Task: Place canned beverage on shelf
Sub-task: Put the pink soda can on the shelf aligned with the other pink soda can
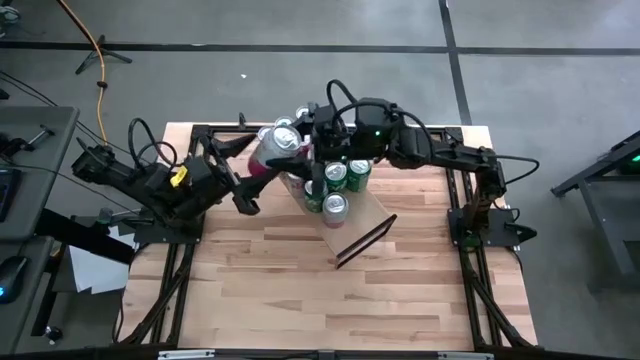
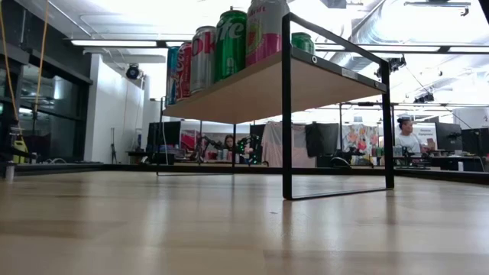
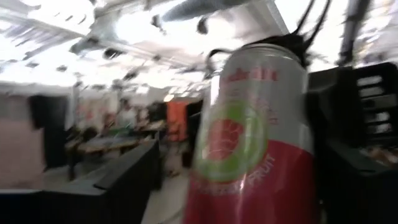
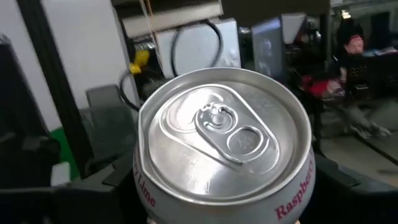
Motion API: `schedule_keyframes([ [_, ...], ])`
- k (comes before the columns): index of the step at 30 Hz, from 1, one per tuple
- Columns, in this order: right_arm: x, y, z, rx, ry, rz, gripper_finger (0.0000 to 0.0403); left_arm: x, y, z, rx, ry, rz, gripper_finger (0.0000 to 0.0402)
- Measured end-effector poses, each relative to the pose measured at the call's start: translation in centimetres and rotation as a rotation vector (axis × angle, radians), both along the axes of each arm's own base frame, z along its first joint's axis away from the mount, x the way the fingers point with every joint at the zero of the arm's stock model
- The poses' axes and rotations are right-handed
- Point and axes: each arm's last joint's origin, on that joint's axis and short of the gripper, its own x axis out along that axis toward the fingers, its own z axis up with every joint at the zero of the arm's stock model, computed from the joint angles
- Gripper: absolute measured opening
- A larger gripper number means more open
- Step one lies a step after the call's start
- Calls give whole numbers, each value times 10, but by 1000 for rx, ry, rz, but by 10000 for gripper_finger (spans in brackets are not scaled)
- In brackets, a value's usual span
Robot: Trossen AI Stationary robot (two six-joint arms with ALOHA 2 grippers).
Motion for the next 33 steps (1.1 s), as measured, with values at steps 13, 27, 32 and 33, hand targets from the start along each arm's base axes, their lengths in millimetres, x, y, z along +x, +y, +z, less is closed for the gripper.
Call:
schedule_keyframes([
  [13,-67,-3,10,-108,311,-9,278,-59,-3,-2,-187,116,-222,347],
  [27,-111,44,-34,-161,912,-79,278,-35,8,-36,-446,278,-507,348],
  [32,-139,58,-38,-180,1022,-157,278,-27,13,-39,-471,293,-538,349],
  [33,-144,60,-40,-176,1030,-171,278,-26,14,-39,-475,287,-543,349],
])
